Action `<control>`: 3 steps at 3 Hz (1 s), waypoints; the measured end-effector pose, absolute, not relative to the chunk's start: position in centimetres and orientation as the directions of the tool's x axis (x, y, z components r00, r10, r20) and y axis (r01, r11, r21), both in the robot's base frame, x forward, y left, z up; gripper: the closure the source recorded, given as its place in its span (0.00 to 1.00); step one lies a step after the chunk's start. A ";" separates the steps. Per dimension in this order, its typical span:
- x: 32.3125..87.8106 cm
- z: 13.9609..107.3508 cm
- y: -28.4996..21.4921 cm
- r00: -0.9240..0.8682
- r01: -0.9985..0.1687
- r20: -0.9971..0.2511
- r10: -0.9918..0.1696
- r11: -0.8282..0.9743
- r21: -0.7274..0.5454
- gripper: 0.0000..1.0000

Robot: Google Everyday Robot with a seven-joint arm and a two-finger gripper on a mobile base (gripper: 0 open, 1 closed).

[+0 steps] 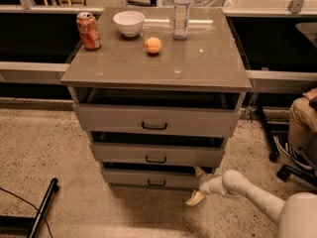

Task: Open bottom drawer

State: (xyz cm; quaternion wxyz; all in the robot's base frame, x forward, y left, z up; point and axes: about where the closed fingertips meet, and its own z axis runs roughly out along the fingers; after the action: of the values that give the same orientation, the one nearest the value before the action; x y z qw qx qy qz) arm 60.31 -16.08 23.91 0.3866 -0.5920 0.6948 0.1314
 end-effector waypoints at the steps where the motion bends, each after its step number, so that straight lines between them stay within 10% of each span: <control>1: 60.4 21.0 -15.5 -0.027 -0.949 -0.693 -0.720 0.236 -0.208 0.00; 3: 61.9 17.2 -15.6 -0.039 -0.957 -0.655 -0.754 0.217 -0.193 0.02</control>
Offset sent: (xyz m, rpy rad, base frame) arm 0.0096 0.0058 -0.0879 -0.0407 0.1634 0.0594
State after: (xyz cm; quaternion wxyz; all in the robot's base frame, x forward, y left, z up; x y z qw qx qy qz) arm 61.89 -15.55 17.18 0.3346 -0.6070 0.7048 0.1511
